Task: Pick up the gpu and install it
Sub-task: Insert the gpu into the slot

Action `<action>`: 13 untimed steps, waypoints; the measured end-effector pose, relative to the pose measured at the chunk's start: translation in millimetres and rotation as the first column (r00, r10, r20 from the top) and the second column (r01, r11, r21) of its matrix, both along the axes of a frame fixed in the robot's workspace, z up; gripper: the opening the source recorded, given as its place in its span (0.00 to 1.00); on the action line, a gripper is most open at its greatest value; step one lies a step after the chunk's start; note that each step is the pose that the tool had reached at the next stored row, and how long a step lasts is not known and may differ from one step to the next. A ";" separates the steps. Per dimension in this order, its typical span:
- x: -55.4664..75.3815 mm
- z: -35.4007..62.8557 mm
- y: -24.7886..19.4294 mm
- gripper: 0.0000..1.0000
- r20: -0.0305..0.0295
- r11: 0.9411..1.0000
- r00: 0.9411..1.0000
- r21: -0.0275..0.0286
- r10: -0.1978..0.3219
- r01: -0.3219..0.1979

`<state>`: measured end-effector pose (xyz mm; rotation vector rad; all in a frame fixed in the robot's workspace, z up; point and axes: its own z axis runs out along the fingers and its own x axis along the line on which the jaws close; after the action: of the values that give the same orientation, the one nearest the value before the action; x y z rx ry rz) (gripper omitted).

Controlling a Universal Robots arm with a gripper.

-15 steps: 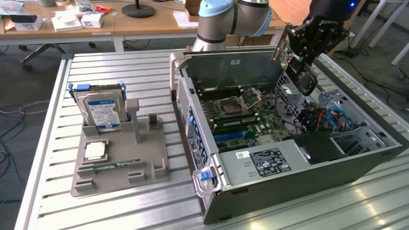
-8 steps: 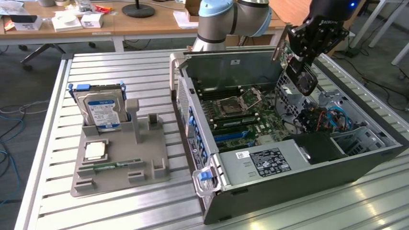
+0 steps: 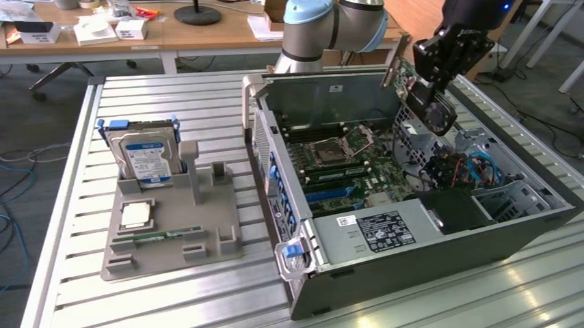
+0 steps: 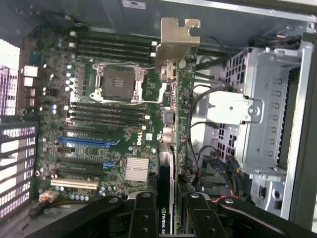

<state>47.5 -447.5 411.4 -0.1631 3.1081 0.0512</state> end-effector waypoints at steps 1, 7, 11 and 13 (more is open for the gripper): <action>0.0 -0.1 0.0 0.26 0.000 1.000 1.000 0.000 0.018 -0.018; 0.0 -0.2 0.0 0.26 0.000 0.992 0.992 0.000 0.128 -0.128; 0.0 -0.3 0.0 0.26 0.000 0.980 0.980 -0.001 0.199 -0.199; 0.0 -0.3 0.0 0.26 0.000 0.972 0.972 -0.001 0.234 -0.234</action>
<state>47.5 -447.5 411.1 -0.5294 3.0712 0.0550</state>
